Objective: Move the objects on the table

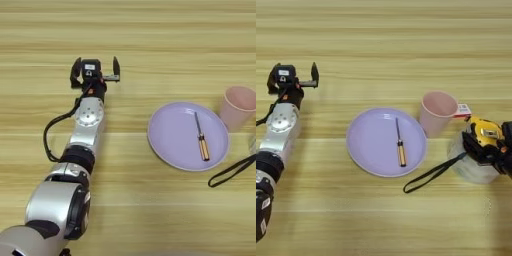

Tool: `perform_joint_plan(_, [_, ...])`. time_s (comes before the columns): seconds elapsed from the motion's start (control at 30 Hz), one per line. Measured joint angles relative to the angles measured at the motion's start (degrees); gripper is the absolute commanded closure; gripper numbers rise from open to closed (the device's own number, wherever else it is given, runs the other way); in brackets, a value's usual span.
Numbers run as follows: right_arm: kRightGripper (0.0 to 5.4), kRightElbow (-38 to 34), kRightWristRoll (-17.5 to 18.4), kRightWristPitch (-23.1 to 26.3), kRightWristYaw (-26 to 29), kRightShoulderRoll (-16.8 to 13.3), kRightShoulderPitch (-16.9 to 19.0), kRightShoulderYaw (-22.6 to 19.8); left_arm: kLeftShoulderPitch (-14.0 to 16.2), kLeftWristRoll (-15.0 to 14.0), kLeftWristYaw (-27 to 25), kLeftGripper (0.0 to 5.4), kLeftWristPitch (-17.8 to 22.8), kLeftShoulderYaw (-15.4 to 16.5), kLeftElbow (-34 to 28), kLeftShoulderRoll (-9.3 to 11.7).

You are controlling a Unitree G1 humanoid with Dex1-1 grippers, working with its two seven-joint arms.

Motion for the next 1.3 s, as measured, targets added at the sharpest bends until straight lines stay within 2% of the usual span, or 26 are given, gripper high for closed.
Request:
perform_joint_plan(0.17, [1.04, -0.24, -0.44, -0.97, -0.01, -0.34, 0.72, 0.58, 0.0, 0.0, 0.0, 0.0, 0.0, 0.0, 0.0, 0.0])
perform_joint_plan(0.4, [1.04, -4.17, -0.16, -0.58, -0.08, -0.75, 4.61, 0.08, -0.04, 0.01, 0.02, 0.0, 0.0, 0.01, 0.1, 0.01])
perform_joint_plan(0.73, [1.04, -4.68, -0.26, -0.63, -0.11, -0.81, 5.18, 0.28, -0.1, 0.01, 0.03, 0.0, 0.0, 0.0, 0.29, 0.01])
perform_joint_plan(0.77, [0.75, -4.68, -0.31, -0.66, -0.12, -0.82, 5.18, 0.32, -0.1, 0.01, 0.03, 0.0, 0.0, 0.0, 0.29, 0.01])
perform_joint_plan(0.93, [0.15, -4.37, -0.47, -0.62, -0.06, -0.91, 5.49, 0.86, -0.11, 0.01, 0.04, 0.0, 0.0, 0.01, 0.29, 0.01])
perform_joint_plan(1.3, [0.04, -3.99, -0.08, -0.62, -0.07, -0.92, 5.49, 0.73, -0.12, 0.01, 0.06, 0.0, 0.0, 0.0, 0.32, 0.0])
